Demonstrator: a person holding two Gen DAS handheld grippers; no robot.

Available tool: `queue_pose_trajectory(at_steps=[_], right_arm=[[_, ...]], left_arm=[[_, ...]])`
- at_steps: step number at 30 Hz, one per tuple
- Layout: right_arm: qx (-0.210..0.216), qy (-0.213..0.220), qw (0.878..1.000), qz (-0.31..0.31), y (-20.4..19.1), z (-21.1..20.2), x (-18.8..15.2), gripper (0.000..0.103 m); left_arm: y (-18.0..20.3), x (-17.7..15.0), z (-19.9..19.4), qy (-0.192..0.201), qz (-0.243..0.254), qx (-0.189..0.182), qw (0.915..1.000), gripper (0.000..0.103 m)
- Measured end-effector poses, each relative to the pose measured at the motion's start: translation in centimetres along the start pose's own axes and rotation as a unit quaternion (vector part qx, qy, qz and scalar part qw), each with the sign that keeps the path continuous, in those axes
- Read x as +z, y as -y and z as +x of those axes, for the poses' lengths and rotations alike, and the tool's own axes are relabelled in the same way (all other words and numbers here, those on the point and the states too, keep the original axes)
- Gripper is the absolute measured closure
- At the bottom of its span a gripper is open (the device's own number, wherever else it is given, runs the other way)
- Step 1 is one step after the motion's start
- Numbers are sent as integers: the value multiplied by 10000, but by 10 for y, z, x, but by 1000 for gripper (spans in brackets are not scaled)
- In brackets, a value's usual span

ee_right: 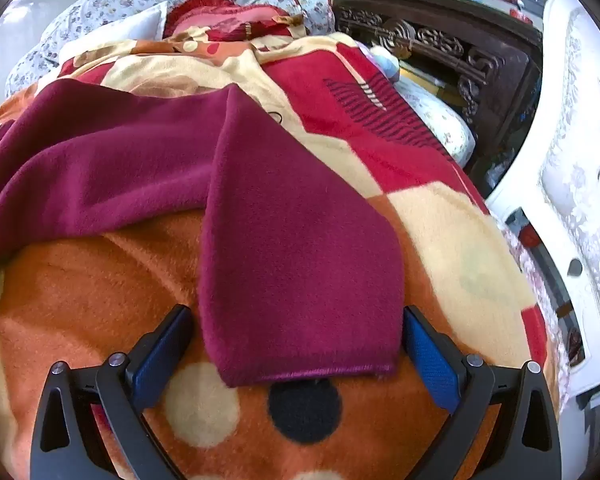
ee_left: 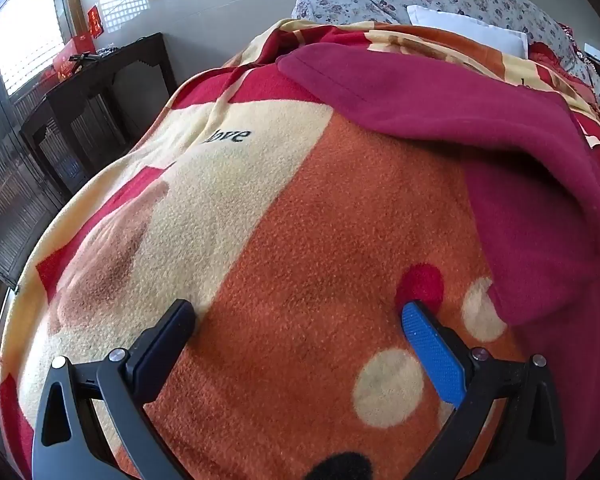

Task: Fold small clothes
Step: 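Move the left tool over the maroon sweatshirt's sleeve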

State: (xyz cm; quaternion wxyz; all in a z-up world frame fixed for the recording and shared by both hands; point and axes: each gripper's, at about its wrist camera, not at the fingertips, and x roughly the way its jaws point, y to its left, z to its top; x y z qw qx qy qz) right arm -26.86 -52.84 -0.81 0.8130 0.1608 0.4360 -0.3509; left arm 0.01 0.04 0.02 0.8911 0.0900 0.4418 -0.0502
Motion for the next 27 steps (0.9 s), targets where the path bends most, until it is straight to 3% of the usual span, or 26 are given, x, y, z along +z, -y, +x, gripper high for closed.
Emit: queue_pose_trajectory(at_steps=[5,8,10,15,18,22,27], right_arm=[[-4,153,9998,-123,-4,-26,-13,0],[171,573,9981,-155,-6,-66,-23,0],[437,577,9974,-61,-9,-100,-27,0],[875,1151,9894,-130,-17,-170,-40,0],[1142,1172,9860,-309,-46,-200,-26,0],[1550,1155,9790,-643,-86,-226,-35,0],[1837,1109,9721,-949,-132,-224,-35,0]], left_arm=[[3,-3,-20,38,122,-191,9997,0],[4,-8,-48,241,192,-316,9990,0],[9,-12,-71,475,280,-448,9975,0],[34,-15,-116,674,494,-853,9928,0],[45,-15,-132,730,536,-1056,9903,0],[54,-13,-148,837,511,-1147,9885,0],[65,-15,-165,1018,541,-1152,9866,0]])
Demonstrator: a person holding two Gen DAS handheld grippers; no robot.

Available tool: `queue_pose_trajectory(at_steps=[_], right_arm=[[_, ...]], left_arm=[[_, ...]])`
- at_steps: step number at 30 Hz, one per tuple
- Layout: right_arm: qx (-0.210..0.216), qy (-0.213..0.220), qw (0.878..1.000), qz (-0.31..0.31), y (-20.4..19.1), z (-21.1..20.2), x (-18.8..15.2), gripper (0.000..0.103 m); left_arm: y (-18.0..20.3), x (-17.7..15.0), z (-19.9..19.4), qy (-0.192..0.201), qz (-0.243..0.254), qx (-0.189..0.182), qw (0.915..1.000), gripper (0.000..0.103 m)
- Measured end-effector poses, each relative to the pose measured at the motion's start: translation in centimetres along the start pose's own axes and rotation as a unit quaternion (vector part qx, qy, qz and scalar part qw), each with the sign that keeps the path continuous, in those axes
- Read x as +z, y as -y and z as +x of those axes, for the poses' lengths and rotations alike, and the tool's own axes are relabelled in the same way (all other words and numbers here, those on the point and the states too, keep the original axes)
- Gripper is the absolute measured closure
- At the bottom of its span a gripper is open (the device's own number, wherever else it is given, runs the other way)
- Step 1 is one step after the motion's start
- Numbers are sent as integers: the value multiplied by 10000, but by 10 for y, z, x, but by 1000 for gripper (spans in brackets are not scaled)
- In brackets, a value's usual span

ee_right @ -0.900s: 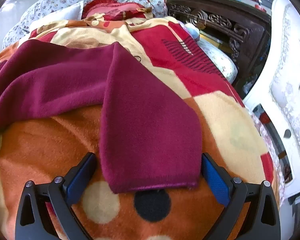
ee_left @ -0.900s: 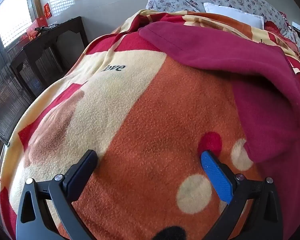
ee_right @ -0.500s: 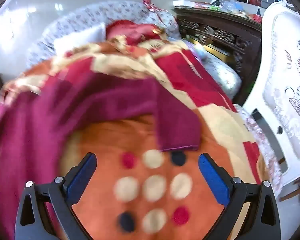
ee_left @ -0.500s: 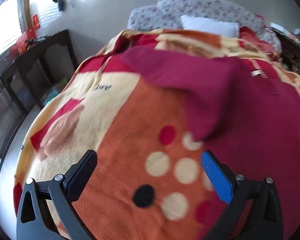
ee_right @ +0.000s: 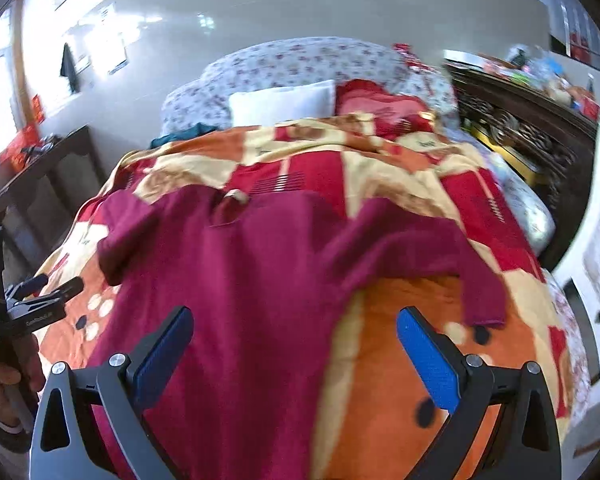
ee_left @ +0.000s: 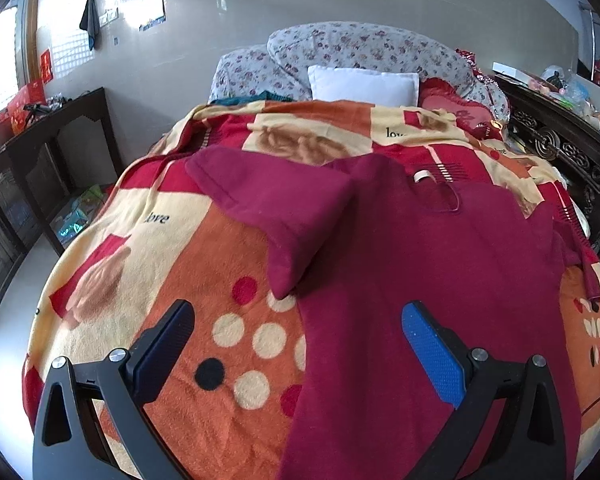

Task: Fold small clothes
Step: 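Move the left tool over the maroon sweatshirt's sleeve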

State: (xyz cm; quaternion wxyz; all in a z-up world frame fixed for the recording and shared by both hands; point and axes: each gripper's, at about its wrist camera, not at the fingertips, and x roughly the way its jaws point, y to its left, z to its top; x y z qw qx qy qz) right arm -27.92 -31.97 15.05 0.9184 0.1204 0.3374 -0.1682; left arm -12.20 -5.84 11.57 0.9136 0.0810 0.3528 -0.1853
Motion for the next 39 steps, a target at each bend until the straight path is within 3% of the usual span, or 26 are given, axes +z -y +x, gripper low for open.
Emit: queue_pose_trajectory(at_steps=[11,39], right_arm=[[185,-12,9995,-265,-69,52,18,0],[270,-349,9990,-52,-83,131,25,0]], left_arm=[[4,1,10,-50,42,-19,10000,0],[-17,20,56,-229,-151,150,9995,0]])
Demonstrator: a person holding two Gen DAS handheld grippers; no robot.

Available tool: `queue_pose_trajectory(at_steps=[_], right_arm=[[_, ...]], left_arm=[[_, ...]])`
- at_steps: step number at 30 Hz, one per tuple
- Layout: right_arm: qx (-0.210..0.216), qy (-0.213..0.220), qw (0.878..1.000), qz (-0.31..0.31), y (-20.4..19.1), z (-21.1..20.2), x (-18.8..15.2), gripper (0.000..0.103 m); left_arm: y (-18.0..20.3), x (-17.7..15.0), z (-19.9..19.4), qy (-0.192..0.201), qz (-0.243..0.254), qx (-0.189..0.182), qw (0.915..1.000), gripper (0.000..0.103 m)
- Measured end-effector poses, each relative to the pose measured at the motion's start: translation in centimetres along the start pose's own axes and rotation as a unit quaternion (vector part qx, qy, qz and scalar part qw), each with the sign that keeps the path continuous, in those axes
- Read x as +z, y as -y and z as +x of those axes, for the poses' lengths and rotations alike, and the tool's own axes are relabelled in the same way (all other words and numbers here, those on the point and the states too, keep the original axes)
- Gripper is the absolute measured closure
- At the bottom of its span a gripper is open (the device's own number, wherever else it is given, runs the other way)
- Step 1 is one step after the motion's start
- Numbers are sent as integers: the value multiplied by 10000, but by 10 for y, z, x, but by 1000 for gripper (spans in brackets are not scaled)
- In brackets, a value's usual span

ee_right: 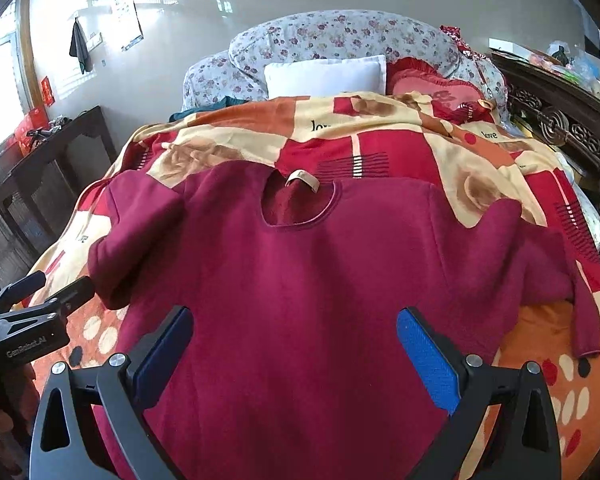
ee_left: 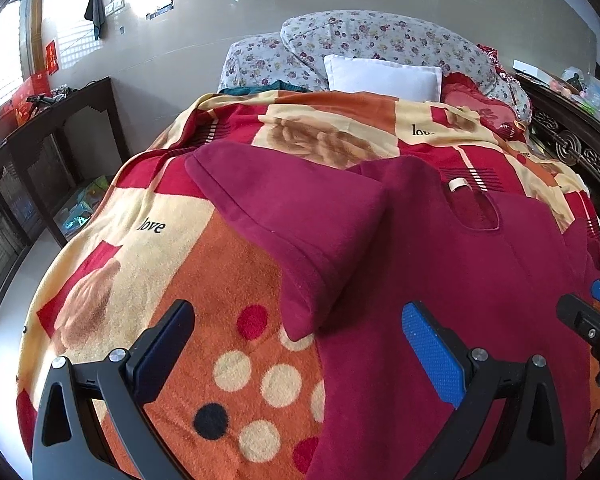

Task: Fold small clothes
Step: 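Move the left tool over the maroon sweatshirt's sleeve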

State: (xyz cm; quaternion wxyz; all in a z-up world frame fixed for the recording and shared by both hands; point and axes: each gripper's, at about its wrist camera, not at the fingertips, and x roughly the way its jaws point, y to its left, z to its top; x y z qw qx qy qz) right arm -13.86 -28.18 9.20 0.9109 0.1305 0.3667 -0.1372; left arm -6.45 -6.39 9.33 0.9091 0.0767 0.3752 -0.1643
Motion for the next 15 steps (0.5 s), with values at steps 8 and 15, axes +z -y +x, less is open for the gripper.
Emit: queue_pose_trajectory(at_steps=[8,15], right_arm=[[-53,-26,10000,51,2,7,0,0],[-70,-18,10000,48,3,10,1,0]], left_arm=[[5,0,5,-31,31,-19,10000,0],[6,3,10,-47,24,1,10000,0]])
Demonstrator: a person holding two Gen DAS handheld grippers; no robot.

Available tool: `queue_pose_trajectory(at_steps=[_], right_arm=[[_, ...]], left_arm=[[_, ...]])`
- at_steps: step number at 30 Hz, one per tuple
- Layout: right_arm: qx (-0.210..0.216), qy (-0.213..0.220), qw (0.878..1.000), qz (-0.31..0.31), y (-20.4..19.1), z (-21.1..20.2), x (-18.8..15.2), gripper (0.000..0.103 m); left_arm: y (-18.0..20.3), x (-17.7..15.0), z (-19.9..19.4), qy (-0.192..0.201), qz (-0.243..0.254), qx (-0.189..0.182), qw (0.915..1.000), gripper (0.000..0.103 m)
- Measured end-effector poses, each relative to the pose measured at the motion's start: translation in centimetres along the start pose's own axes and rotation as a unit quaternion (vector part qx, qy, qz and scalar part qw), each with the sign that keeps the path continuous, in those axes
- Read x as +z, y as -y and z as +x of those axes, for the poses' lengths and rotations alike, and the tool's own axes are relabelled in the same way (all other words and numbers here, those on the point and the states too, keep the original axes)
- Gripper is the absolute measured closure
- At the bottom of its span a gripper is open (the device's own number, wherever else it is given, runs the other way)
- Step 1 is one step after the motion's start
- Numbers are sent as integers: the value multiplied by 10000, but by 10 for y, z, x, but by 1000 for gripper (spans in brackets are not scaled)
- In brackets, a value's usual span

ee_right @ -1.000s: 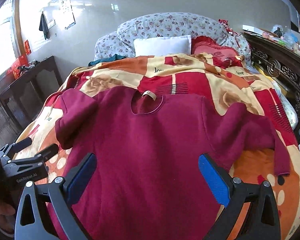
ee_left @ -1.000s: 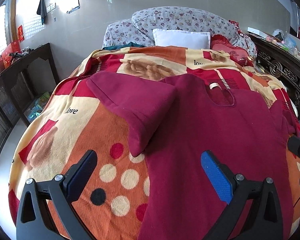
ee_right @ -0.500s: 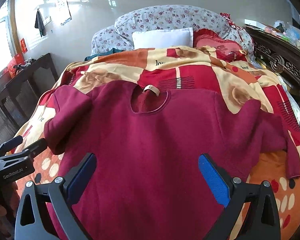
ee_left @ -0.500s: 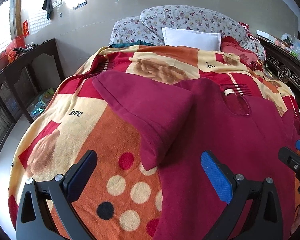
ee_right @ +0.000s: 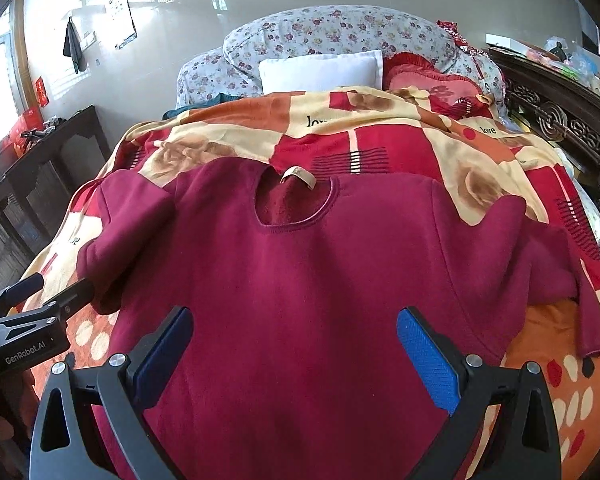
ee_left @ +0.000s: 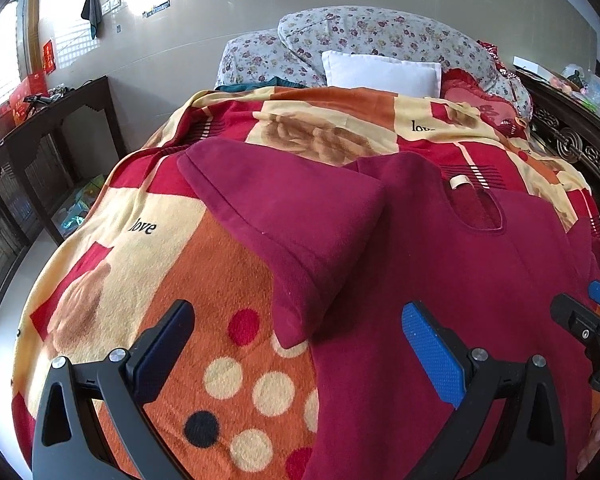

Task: Fold small clothes
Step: 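Move the left tool over the maroon sweatshirt's sleeve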

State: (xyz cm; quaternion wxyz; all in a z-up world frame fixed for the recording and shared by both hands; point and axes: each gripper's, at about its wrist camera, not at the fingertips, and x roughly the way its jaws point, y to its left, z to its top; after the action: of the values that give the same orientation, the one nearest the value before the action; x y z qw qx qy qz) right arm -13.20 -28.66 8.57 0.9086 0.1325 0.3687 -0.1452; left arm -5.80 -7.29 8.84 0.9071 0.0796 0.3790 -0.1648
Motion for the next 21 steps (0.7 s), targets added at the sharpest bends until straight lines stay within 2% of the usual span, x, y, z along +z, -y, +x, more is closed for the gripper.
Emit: queue_pose_trajectory(at_steps=[13,21], right_arm=[[-62,-43,9999,-81,-7,15,4,0],[-54,-104,9998,-141,-11,23,6,0]], left_arm=[[-3,6,8,-31,-11,21,10000,0],[-19,14,18,-83,-87,68,9999,0]])
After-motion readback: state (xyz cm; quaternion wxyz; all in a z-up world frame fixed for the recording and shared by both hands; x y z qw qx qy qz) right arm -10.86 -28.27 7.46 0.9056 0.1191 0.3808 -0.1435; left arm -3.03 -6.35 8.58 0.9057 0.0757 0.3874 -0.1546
